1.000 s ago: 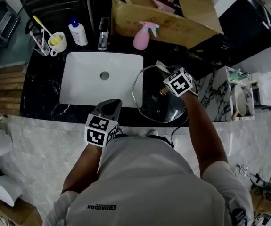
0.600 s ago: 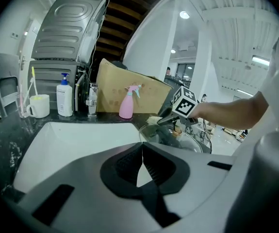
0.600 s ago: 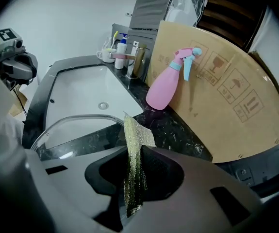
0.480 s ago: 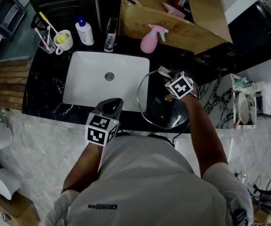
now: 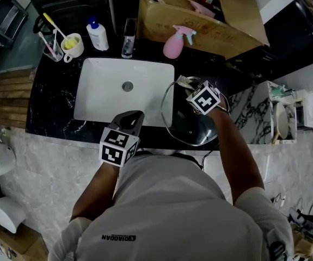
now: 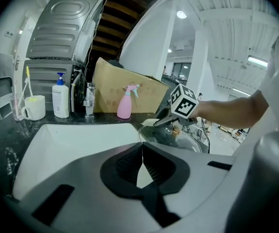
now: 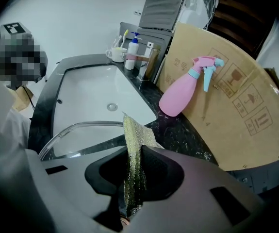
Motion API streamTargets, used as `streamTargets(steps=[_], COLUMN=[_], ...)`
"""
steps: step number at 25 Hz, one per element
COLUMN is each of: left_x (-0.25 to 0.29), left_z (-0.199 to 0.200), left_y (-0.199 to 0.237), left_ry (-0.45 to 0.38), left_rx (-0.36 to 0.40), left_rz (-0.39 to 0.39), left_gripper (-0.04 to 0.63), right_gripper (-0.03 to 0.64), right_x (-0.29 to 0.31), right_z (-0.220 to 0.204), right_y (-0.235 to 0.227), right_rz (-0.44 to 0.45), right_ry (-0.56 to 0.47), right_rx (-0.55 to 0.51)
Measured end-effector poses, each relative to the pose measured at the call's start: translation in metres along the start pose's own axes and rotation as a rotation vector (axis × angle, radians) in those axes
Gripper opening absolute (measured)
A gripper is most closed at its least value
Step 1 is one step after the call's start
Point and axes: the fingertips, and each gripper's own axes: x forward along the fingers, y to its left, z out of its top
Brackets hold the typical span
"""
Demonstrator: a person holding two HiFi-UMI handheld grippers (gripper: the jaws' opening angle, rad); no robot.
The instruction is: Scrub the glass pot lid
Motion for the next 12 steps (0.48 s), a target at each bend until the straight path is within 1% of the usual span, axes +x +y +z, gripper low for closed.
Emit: streamTargets(steps=[12], left_x=[-0.012], left_z=[-0.015], left_y=[0.007], left_ry=[0.018], left_rx=[-0.009], left_rz=[-0.014], left_gripper=[0.015], right_gripper=[0.092], right_x=[-0.001], right_z=[0.025], right_y=[0.044], right_rz=[0.029], right_ry=[-0.005], right_rx=[-0.089])
